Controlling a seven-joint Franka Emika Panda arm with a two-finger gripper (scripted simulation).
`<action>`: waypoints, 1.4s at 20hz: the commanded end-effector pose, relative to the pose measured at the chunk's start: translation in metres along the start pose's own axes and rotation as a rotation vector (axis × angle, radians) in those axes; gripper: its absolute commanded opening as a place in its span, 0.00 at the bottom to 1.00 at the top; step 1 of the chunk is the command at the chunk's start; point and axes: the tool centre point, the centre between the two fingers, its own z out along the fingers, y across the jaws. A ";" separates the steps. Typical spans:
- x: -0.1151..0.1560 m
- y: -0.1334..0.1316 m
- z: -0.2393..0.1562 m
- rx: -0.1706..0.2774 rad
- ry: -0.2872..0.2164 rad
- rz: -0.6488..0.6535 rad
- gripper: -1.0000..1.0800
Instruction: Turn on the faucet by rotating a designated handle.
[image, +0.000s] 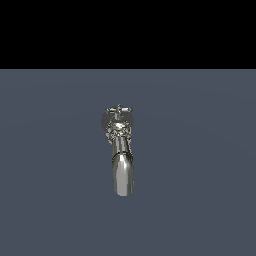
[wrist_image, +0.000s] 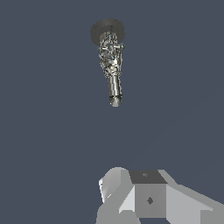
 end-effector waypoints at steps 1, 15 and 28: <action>0.006 -0.002 0.017 0.020 -0.029 0.010 0.31; 0.108 -0.012 0.193 -0.009 -0.129 0.165 0.12; 0.214 0.023 0.297 0.003 -0.011 0.382 0.32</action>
